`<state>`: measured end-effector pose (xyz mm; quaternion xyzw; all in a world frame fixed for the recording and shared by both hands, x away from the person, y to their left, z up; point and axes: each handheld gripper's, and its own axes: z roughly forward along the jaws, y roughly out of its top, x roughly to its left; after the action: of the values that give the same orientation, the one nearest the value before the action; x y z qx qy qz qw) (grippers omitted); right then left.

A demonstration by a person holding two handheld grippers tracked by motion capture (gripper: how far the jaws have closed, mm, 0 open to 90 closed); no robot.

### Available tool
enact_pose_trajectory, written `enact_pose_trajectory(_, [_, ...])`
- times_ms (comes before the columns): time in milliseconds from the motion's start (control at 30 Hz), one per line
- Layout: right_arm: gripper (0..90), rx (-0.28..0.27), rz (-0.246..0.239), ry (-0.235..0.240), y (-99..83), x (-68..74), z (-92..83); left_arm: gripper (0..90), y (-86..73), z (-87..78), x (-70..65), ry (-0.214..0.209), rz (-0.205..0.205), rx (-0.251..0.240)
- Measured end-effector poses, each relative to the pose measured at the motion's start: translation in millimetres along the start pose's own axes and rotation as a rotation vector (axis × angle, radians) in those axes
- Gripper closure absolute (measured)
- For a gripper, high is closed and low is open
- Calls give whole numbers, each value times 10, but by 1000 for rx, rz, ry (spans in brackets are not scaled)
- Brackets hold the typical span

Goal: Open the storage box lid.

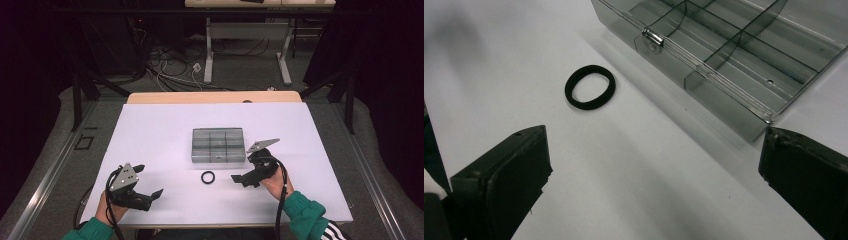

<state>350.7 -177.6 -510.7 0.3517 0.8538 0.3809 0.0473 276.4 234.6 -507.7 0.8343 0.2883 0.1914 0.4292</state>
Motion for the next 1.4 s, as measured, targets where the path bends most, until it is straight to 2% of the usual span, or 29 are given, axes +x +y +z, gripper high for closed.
enact_pose_trajectory(67, [0,-13,2,0,2,20,27,0,2,-5,2,-3,5,5])
enact_pose_trajectory(100, [0,2,-2,6,12,35,38,0,1,-5,-4,-3,1,4])
enact_pose_trajectory(200, [0,-5,1,10,16,63,66,0,-1,4,-3,-4,-1,-3])
enact_pose_trajectory(233, [0,-8,1,15,18,68,77,0,2,3,6,-3,11,1])
enact_pose_trajectory(400, [27,10,1,20,35,95,118,0,2,-3,-6,-4,1,2])
enact_pose_trajectory(433, [57,-10,15,24,34,104,148,0,2,-2,-7,-3,2,2])
enact_pose_trajectory(467, [57,-10,15,24,34,104,148,0,3,-3,-8,-3,2,2])
enact_pose_trajectory(500, [102,-14,21,12,34,110,160,0,4,-5,-9,-2,3,4])
enact_pose_trajectory(600, [149,-27,34,7,43,107,166,0,0,4,-4,-2,1,-2])
enact_pose_trajectory(633, [165,-56,46,1,46,97,193,0,0,6,-5,-5,-1,-1])
enact_pose_trajectory(700, [215,-44,54,-3,56,91,194,0,2,5,3,-1,9,1])
enact_pose_trajectory(800, [276,-55,72,-13,63,86,221,0,0,8,-2,-4,0,0])
enact_pose_trajectory(833, [296,-41,79,-12,70,86,223,0,0,8,-2,-4,0,0])
enact_pose_trajectory(900, [332,-64,87,-16,76,92,249,0,-1,6,-3,-3,2,0])
enact_pose_trajectory(933, [347,-57,100,-20,81,99,255,0,-1,6,-3,-3,2,0])
enact_pose_trajectory(1000, [360,-69,95,-25,84,92,273,0,-1,5,-2,-3,0,1])
enact_pose_trajectory(1033, [372,-51,103,-20,93,99,276,0,-2,7,-3,-4,-2,1])
enact_pose_trajectory(1067, [400,-73,103,-23,98,106,326,0,1,6,-2,-5,0,6])
enact_pose_trajectory(1100, [400,-73,103,-23,98,106,326,0,1,6,-2,-5,0,6])
enact_pose_trajectory(1133, [425,-49,99,-25,112,117,338,0,-1,7,-4,-4,-1,0])
enact_pose_trajectory(1167, [425,-49,99,-25,112,117,338,0,-1,7,-4,-4,-1,0])
enact_pose_trajectory(1200, [445,-76,105,-25,113,134,381,0,-1,6,-3,-3,1,1])
enact_pose_trajectory(1233, [461,-62,99,-30,119,134,380,0,-1,8,-2,-4,4,1])
enact_pose_trajectory(1400, [501,-60,102,-37,143,155,439,0,-2,15,-1,-2,-1,7])
